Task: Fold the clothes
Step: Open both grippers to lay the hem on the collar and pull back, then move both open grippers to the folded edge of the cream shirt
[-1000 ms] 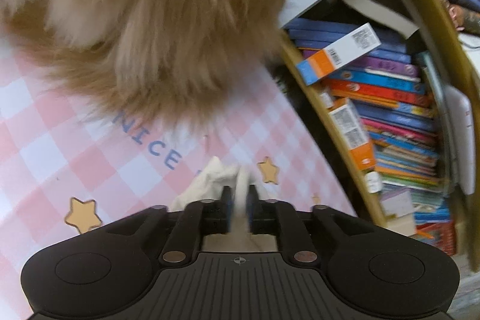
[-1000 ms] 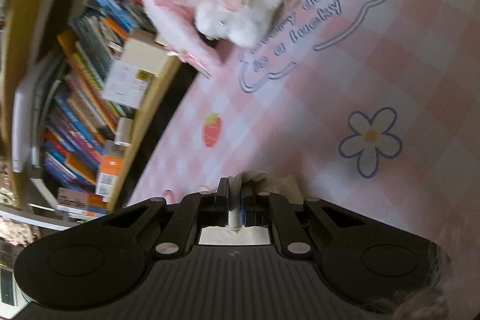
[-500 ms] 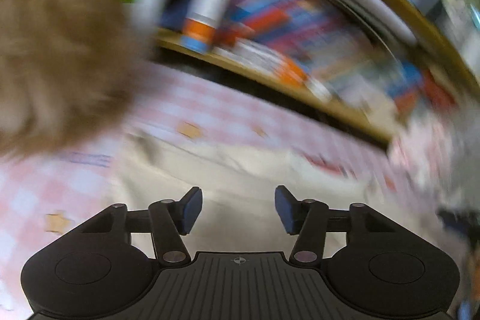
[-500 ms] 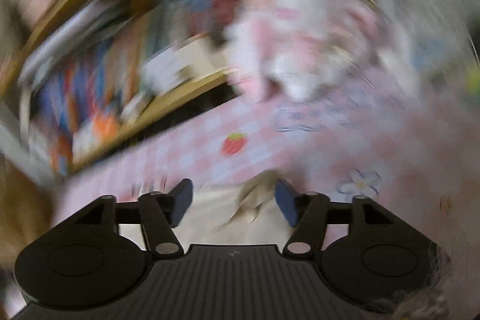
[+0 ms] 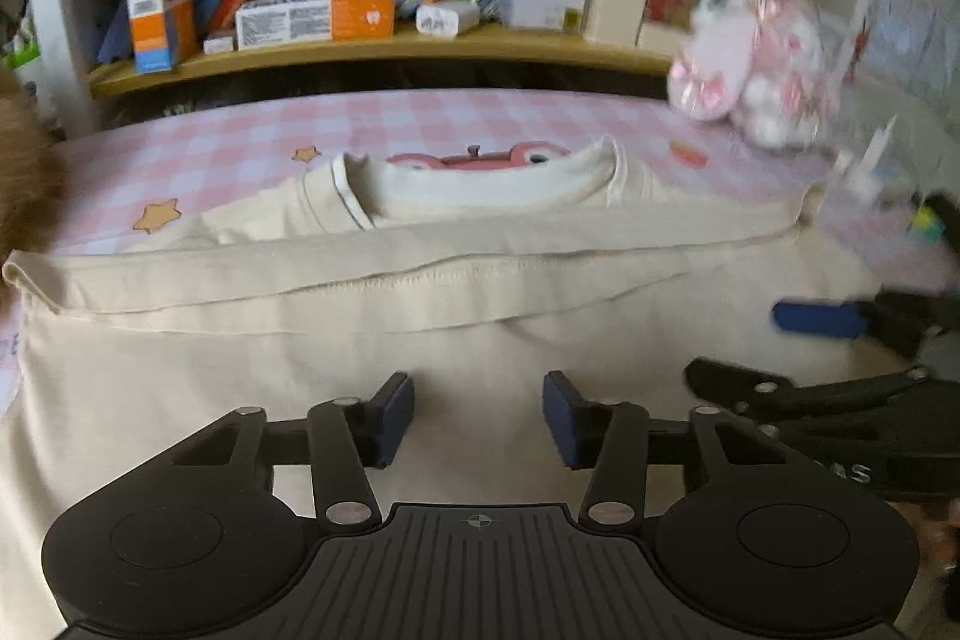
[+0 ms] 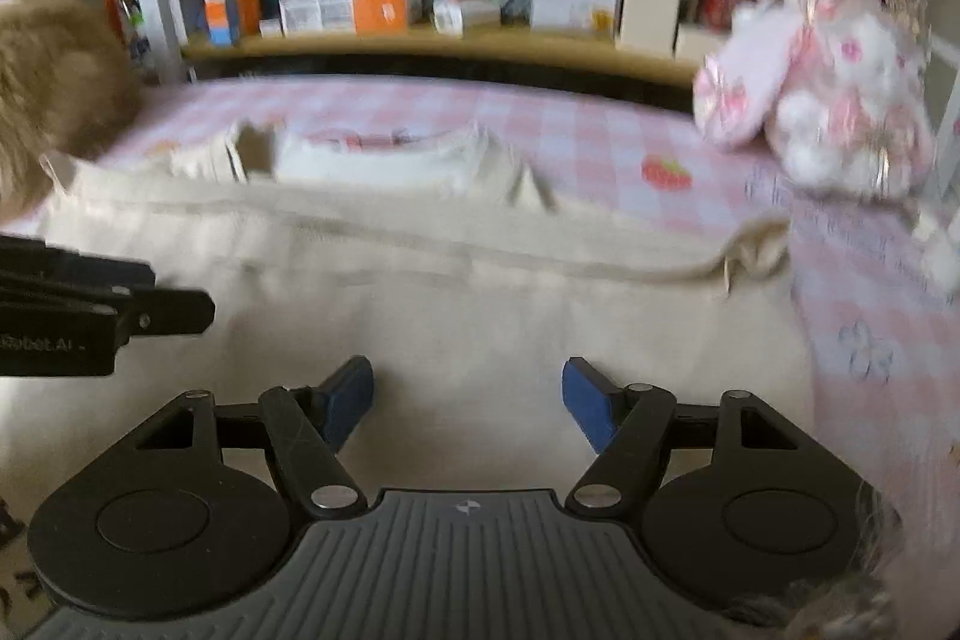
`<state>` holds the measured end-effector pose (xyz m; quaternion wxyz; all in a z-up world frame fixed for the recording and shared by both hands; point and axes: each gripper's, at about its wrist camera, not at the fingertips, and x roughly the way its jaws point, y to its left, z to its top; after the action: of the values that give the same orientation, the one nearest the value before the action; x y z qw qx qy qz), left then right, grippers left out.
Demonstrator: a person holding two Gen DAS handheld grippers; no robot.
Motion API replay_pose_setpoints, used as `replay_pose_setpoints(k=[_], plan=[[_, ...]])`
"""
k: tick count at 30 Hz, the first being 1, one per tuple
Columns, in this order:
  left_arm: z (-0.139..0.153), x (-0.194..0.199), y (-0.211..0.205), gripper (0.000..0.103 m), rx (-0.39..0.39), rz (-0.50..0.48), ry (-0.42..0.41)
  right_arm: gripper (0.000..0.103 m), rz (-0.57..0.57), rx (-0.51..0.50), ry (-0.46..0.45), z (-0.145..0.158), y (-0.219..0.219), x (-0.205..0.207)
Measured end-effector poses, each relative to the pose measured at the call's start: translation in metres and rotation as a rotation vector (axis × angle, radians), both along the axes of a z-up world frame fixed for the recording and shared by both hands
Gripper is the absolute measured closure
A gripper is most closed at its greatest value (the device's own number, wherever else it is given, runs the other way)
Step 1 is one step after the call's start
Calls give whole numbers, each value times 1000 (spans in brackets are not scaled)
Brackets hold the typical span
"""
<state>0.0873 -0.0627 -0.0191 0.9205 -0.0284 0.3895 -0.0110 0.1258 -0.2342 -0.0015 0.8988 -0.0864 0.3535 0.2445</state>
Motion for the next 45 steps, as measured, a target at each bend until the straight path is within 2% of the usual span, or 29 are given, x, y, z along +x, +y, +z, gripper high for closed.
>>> replay_pose_setpoints(k=[3,9,12,15,18,21,24,26,29,33,34,35,36,39,45], plan=[[0,12,-5,63,49,5,9,27,10,2,-8,-3,0,0],[6,53,7,64,73,29,8,25,33,13,-22,-4,-4,-2],[16,90,23,65,96,84,-22,25,42,19,-32,-5,-6,-3],[25,137,46,65,108,145,-13,25,49,23,-40,-5,-7,-5],[40,160,71,65,90,257,-49,25,58,22,-40,-5,-8,-5],[57,149,84,64,36,268,-131,24,70,24,-36,-5,-9,-4],[58,124,83,64,30,202,-145,23,75,26,-37,-6,-9,-4],[51,100,76,64,1,119,-137,22,78,28,-39,-6,-9,-3],[39,69,56,64,-2,10,-98,21,84,30,-41,-7,-9,-2],[19,39,27,65,-25,-59,4,19,90,32,-45,-7,-8,-2],[15,36,19,68,-29,-74,23,18,90,32,-46,-8,-8,-2],[12,34,12,75,-23,-90,40,18,91,32,-46,-8,-8,-2],[8,34,4,76,-13,-107,56,18,91,32,-46,-8,-7,-2],[6,40,-13,78,69,-122,46,18,90,32,-45,-8,-8,-2],[7,58,-22,78,91,-54,35,18,80,37,-47,-8,-7,-3]])
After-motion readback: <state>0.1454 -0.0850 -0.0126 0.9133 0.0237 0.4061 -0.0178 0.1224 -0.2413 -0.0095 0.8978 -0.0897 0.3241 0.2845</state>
